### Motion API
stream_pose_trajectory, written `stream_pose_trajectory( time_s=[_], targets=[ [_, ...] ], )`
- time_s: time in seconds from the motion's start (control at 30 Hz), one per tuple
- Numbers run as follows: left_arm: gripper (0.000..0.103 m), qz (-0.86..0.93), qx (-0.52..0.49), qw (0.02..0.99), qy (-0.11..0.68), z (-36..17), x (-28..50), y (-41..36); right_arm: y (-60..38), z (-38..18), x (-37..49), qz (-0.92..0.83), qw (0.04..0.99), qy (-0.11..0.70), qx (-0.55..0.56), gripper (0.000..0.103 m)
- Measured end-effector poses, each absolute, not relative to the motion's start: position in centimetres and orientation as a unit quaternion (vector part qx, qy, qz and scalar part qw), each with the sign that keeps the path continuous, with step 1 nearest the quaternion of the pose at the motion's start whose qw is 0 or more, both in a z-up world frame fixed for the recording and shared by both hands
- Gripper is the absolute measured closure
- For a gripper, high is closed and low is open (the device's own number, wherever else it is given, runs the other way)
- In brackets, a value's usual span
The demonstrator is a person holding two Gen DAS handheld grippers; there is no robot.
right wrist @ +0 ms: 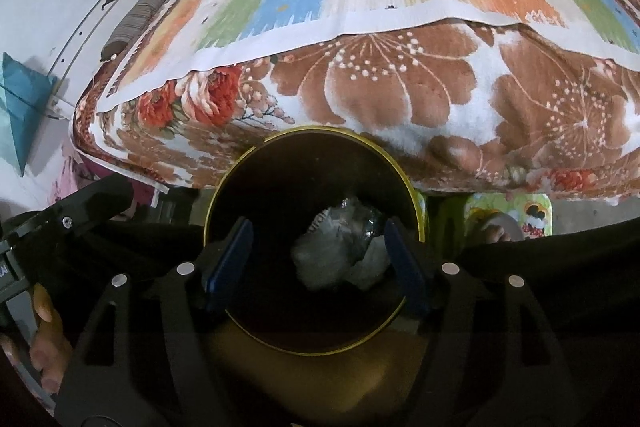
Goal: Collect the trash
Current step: 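Open left tool dropping the wrapper while right tool releases the clear bag into the bin, then move both open tools back toward the tissue and mask on the sheet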
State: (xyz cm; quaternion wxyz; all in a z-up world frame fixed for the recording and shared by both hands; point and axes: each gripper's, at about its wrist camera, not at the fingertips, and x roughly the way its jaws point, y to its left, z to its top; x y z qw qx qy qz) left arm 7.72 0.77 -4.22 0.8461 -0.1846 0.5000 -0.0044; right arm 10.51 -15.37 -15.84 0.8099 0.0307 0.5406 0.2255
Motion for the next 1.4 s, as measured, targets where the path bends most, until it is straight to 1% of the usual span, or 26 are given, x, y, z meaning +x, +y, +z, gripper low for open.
stream_pose_trajectory(
  time_s=[0.27,0.33,0.47,0.5,0.53,0.57,0.73,0.87,1.0,1.23,1.4],
  targets=[
    [0.027,0.003,-0.204,0.842,0.499,-4.1,7.9,1.6,-15.7,-14.8,10.9,0.219,0.820,0.529,0.023,0.033],
    [0.022,0.005,-0.199,0.844,0.499,-4.0,8.1,1.6,-15.8,-14.3,11.1,0.219,0.822,0.525,0.022,0.031],
    [0.016,0.021,-0.185,0.853,0.487,-3.1,8.9,2.0,-15.6,-13.2,11.6,0.228,0.826,0.515,0.011,0.023],
    [0.011,0.027,-0.183,0.859,0.477,-2.7,9.1,2.3,-15.6,-12.8,11.7,0.228,0.830,0.509,0.008,0.020],
    [0.007,0.033,-0.182,0.863,0.470,-2.5,9.2,2.5,-15.4,-12.2,11.9,0.228,0.834,0.502,0.000,0.019],
    [0.006,0.042,-0.179,0.867,0.462,-2.2,9.4,2.7,-15.3,-11.9,12.0,0.229,0.836,0.498,-0.006,0.017],
    [0.006,0.062,-0.163,0.877,0.449,-1.1,10.6,3.3,-14.6,-10.9,12.9,0.237,0.839,0.488,-0.032,0.008],
    [0.006,0.069,-0.131,0.884,0.444,0.2,12.3,3.5,-14.2,-9.8,14.3,0.247,0.838,0.485,-0.045,0.009],
    [0.006,0.059,-0.133,0.885,0.443,1.1,14.4,4.1,-13.9,-8.6,16.4,0.240,0.844,0.476,-0.066,0.009],
    [0.006,-0.015,-0.211,0.850,0.482,0.2,19.0,5.7,-14.3,-7.8,20.3,0.248,0.835,0.490,-0.038,0.009],
    [0.006,-0.008,-0.174,0.858,0.483,0.5,21.8,4.8,-14.1,-7.6,22.4,0.242,0.835,0.493,-0.035,0.009]
  ],
)
